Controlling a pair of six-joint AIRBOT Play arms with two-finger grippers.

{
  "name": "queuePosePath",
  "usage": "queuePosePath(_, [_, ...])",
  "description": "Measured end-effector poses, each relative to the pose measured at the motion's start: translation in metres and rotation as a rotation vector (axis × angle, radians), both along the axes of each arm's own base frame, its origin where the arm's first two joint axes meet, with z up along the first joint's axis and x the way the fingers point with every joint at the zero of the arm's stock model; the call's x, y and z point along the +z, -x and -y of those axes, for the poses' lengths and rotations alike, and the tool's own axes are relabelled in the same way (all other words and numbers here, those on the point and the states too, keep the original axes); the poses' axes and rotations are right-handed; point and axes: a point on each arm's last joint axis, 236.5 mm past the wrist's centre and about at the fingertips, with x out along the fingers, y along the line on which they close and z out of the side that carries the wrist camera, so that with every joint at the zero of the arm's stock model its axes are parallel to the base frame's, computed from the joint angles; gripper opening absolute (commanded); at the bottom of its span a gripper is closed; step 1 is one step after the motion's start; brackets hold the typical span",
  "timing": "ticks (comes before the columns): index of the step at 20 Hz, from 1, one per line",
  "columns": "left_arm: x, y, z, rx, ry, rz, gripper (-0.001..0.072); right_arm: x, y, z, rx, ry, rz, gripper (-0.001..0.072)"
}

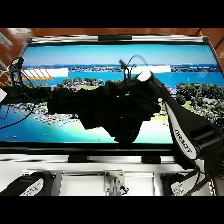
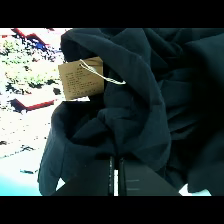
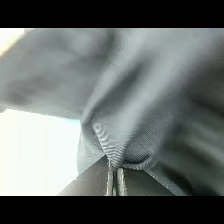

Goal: Fold the shirts.

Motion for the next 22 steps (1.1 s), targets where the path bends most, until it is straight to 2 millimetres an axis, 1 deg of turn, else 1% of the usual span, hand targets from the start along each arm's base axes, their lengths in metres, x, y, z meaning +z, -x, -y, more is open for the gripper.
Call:
queuePosePath(1, [0.0,0.0,0.0,0.0,0.0,0.0,0.005,0.026,-0.021,0.004,-0.049,-0.039,0.074,0.0062])
queuePosePath(2, [0.0,0.0,0.0,0.0,0.0,0.0,0.0051,0.052,-0.047,0.013,-0.125,-0.073,0.157,0.0064])
queuePosePath(3, [0.0,0.0,0.0,0.0,0.001,0.0,0.005,0.076,-0.074,0.025,-0.22,-0.102,0.234,0.0159])
queuePosePath(4, [0.0,0.0,0.001,0.0,0.003,0.0,0.0051,0.095,-0.098,0.039,-0.317,-0.122,0.298,0.0498])
queuePosePath(5, [0.0,0.0,0.001,-0.001,0.006,-0.001,0.0051,0.108,-0.12,0.055,-0.413,-0.136,0.35,0.0654])
queuePosePath(6, [0.0,0.0,0.002,-0.001,0.009,-0.001,0.0051,0.112,-0.136,0.067,-0.48,-0.141,0.377,0.0653])
queuePosePath(7, [0.001,0.0,0.003,-0.002,0.012,-0.001,0.0051,0.11,-0.148,0.078,-0.528,-0.142,0.382,0.0653])
queuePosePath(9, [0.001,0.0,0.003,-0.002,0.015,-0.001,0.005,0.096,-0.159,0.089,-0.554,-0.14,0.35,0.0653])
queuePosePath(10, [0.001,0.0,0.003,-0.002,0.016,-0.002,0.005,0.088,-0.159,0.091,-0.541,-0.139,0.325,0.0653])
queuePosePath(12, [0.001,0.0,0.004,-0.003,0.017,-0.002,0.0051,0.078,-0.155,0.1,-0.5,-0.127,0.285,0.0653])
queuePosePath(13, [0.001,0.0,0.004,-0.003,0.018,-0.002,0.005,0.076,-0.153,0.111,-0.479,-0.107,0.277,0.0653])
queuePosePath(14, [0.001,0.0,0.004,-0.003,0.018,-0.002,0.005,0.074,-0.147,0.123,-0.45,-0.075,0.265,0.0653])
queuePosePath(16, [0.001,0.001,0.004,-0.004,0.017,-0.001,0.0051,0.061,-0.127,0.158,-0.379,0.049,0.224,0.065])
queuePosePath(17, [0.001,0.001,0.004,-0.009,0.014,0.0,0.005,0.048,-0.113,0.184,-0.342,0.15,0.185,0.065])
queuePosePath(18, [0.001,0.001,0.004,-0.014,0.009,0.003,0.005,0.031,-0.095,0.212,-0.306,0.263,0.132,0.065])
queuePosePath(19, [0.001,0.001,0.004,-0.02,0.005,0.005,0.005,0.008,-0.071,0.243,-0.265,0.38,0.045,0.065])
queuePosePath(20, [0.002,0.001,0.004,-0.024,0.002,0.008,0.0051,-0.012,-0.045,0.271,-0.228,0.464,-0.057,0.0652])
queuePosePath(21, [0.002,0.001,0.004,-0.027,0.0,0.009,0.005,-0.026,-0.022,0.291,-0.21,0.504,-0.151,0.0653])
queuePosePath(22, [0.003,0.001,0.004,-0.029,-0.001,0.011,0.0051,-0.04,0.0,0.307,-0.203,0.518,-0.243,0.0661])
